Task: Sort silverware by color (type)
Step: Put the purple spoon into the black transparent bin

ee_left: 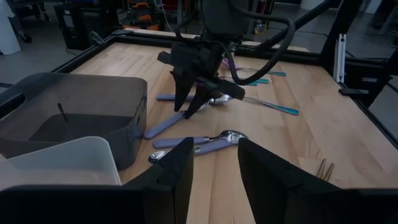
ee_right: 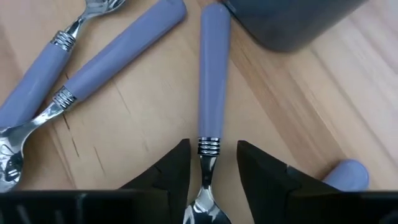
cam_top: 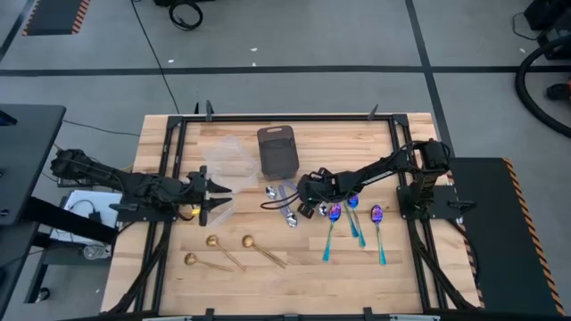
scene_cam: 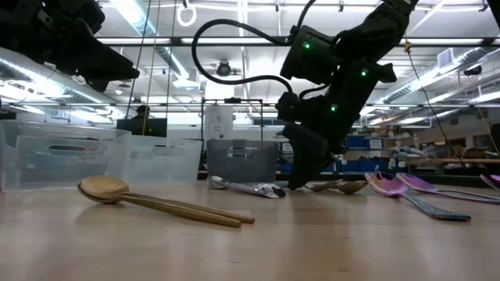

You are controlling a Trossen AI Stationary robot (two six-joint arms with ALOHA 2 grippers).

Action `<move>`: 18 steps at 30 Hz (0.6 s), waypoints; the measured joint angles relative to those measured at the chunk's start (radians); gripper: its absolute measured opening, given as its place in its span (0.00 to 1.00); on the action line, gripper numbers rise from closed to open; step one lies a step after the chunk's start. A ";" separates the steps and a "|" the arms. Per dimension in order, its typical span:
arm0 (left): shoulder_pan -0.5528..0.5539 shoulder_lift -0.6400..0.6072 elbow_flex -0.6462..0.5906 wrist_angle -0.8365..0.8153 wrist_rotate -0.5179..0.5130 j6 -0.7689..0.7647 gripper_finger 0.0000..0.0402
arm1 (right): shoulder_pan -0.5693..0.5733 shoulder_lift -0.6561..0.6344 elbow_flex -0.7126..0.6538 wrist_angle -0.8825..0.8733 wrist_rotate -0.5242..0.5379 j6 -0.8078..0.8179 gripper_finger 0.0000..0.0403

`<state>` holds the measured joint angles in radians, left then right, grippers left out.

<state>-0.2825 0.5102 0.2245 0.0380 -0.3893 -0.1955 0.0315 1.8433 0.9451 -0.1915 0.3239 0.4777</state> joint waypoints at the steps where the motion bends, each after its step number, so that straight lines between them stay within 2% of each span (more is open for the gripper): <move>1: 0.000 0.000 0.000 0.000 0.000 0.000 0.33 | 0.000 0.000 0.000 0.000 0.000 0.001 0.30; 8: 0.000 0.000 0.000 0.002 0.000 0.000 0.33 | 0.001 0.000 0.000 -0.004 -0.012 0.021 0.08; 13: 0.000 0.000 0.000 0.002 0.000 0.005 0.33 | 0.001 -0.001 -0.001 0.002 -0.013 0.032 0.07; 18: 0.000 0.000 0.000 0.002 0.000 0.005 0.33 | 0.004 -0.001 0.045 -0.017 -0.064 0.039 0.05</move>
<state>-0.2825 0.5102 0.2245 0.0396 -0.3893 -0.1905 0.0351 1.8423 0.9899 -0.2084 0.2594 0.5164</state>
